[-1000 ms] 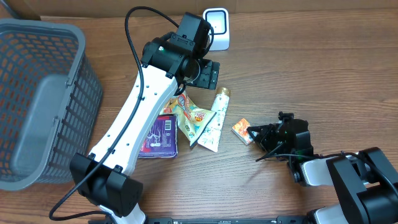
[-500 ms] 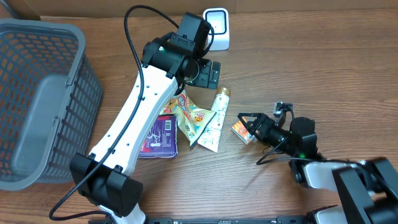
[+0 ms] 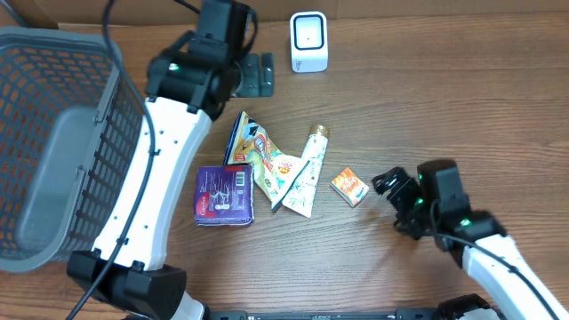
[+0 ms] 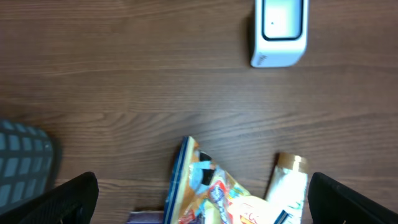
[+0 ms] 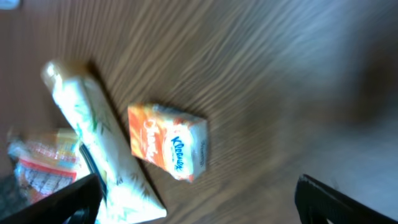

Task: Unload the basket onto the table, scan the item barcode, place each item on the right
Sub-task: 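Grasp the small orange snack packet with the right gripper and lift it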

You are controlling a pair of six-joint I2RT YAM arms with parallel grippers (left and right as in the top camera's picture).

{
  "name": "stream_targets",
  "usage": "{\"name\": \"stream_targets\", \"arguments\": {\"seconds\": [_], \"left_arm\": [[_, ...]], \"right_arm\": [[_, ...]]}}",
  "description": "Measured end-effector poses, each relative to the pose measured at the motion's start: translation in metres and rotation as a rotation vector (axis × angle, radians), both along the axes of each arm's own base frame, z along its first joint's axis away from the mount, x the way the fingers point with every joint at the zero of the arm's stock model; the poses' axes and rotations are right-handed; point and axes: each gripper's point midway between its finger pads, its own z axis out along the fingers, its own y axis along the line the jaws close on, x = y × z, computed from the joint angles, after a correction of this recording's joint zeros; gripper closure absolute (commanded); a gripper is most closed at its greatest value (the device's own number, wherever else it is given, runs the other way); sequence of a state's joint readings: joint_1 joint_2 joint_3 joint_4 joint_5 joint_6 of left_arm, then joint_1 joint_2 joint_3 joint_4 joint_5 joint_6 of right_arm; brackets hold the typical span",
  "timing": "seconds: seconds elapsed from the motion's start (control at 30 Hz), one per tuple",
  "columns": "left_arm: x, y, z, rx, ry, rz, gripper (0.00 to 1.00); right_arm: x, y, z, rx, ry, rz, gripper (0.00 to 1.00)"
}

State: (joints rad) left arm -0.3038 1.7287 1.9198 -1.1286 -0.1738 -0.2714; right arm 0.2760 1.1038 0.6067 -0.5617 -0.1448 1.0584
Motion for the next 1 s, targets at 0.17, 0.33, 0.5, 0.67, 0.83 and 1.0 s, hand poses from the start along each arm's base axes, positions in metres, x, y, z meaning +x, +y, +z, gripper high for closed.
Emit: {"name": "stream_targets", "arguments": {"seconds": [0.17, 0.33, 0.5, 0.67, 0.83, 1.0], "left_arm": [[0.004, 0.013, 0.001, 0.000, -0.008, 0.033, 0.00], [0.010, 0.028, 0.004, 0.000, -0.023, 0.064, 0.00], [0.014, 0.051, 0.004, 0.002, -0.026, 0.115, 0.00], [0.014, 0.072, 0.003, 0.004, -0.018, 0.162, 0.00], [0.013, 0.079, 0.002, 0.009, -0.009, 0.173, 0.00], [0.013, 0.079, 0.001, 0.025, -0.006, 0.153, 0.00]], "right_arm": [[0.045, 0.010, 0.089, -0.042, -0.247, 0.041, 0.00], [0.042, 0.018, 0.077, -0.072, -0.182, 0.066, 0.00], [0.021, 0.030, -0.001, -0.139, 0.129, 0.070, 0.01], [0.024, 0.046, -0.022, -0.237, 0.277, 0.070, 0.00], [0.061, 0.070, -0.002, -0.210, 0.216, 0.034, 0.00], [0.060, 0.070, -0.019, -0.214, 0.281, -0.022, 0.00]]}}
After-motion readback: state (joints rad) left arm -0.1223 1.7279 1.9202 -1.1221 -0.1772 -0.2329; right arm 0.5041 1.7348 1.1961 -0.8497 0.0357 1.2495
